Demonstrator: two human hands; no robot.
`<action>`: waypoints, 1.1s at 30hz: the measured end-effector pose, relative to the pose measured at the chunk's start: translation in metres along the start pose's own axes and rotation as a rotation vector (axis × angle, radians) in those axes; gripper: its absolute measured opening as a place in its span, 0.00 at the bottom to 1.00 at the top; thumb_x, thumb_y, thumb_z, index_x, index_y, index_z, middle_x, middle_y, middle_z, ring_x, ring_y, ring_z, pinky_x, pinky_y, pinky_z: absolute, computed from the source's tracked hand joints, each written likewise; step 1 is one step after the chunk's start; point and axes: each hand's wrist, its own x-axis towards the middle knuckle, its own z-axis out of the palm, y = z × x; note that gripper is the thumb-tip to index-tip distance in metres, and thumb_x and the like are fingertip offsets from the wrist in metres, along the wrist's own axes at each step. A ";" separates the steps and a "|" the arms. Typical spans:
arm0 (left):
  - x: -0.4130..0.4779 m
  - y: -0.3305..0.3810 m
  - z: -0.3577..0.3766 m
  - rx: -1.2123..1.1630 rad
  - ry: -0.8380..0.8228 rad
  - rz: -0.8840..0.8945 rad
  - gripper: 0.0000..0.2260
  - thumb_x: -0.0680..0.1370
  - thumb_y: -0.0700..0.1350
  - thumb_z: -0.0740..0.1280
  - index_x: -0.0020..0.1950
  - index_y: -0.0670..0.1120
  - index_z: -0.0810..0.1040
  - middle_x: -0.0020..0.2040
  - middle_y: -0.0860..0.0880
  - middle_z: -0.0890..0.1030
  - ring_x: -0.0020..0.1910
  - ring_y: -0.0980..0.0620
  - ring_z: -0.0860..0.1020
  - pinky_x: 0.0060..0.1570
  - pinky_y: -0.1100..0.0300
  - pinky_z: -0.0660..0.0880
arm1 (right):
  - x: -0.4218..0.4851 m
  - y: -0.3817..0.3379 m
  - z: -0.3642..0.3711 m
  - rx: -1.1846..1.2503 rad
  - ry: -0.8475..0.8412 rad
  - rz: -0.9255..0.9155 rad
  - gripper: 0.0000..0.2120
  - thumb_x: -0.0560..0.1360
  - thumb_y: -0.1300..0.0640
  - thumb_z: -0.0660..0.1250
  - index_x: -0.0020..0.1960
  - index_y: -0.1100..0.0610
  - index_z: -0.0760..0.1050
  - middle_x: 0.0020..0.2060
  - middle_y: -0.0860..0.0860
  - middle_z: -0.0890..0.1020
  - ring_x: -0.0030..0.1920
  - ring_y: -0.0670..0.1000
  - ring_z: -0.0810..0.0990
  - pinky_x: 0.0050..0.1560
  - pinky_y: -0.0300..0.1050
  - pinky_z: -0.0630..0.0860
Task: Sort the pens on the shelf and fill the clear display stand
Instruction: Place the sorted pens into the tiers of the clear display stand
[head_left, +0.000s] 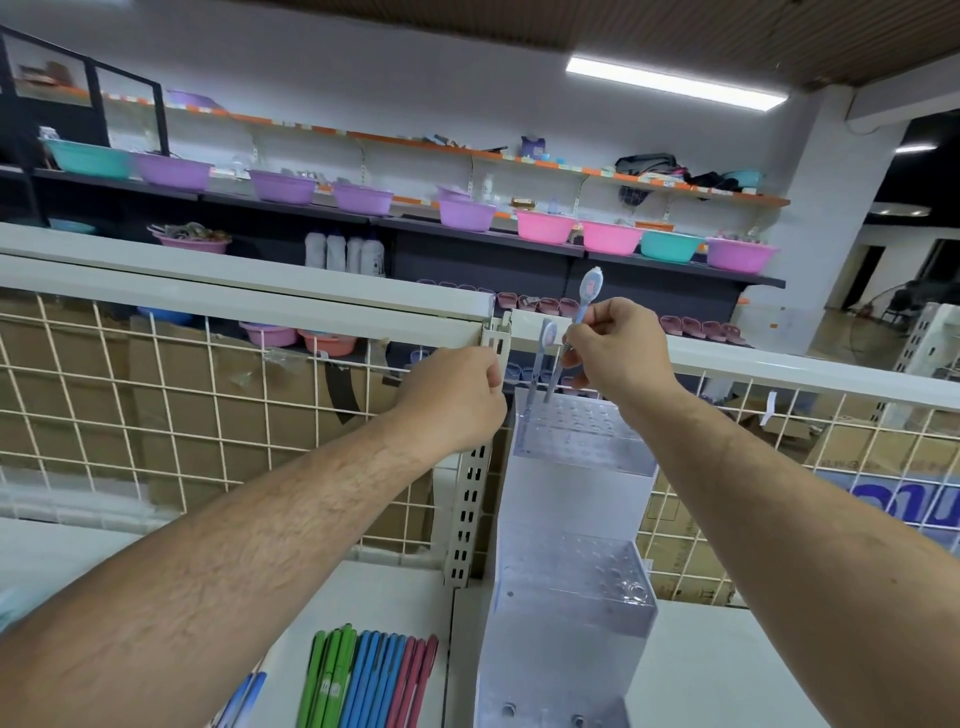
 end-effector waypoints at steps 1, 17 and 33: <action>-0.001 -0.001 0.000 0.001 -0.002 -0.002 0.06 0.77 0.42 0.65 0.48 0.52 0.79 0.43 0.54 0.80 0.43 0.52 0.78 0.47 0.48 0.80 | 0.001 0.001 0.001 -0.007 0.003 0.014 0.04 0.79 0.61 0.68 0.47 0.54 0.77 0.39 0.52 0.84 0.34 0.49 0.86 0.29 0.40 0.81; 0.000 -0.013 0.004 0.021 -0.018 -0.011 0.07 0.77 0.44 0.65 0.53 0.53 0.79 0.47 0.54 0.81 0.46 0.52 0.78 0.48 0.53 0.78 | 0.009 0.021 0.009 -0.251 -0.107 0.042 0.04 0.76 0.61 0.68 0.44 0.59 0.81 0.38 0.54 0.83 0.36 0.52 0.80 0.38 0.49 0.82; 0.001 -0.012 0.011 0.003 -0.035 -0.006 0.06 0.76 0.44 0.65 0.50 0.53 0.78 0.43 0.55 0.80 0.43 0.53 0.78 0.47 0.51 0.80 | 0.006 0.028 0.016 -0.418 -0.183 -0.076 0.06 0.77 0.61 0.69 0.42 0.57 0.79 0.37 0.53 0.82 0.40 0.54 0.83 0.41 0.48 0.82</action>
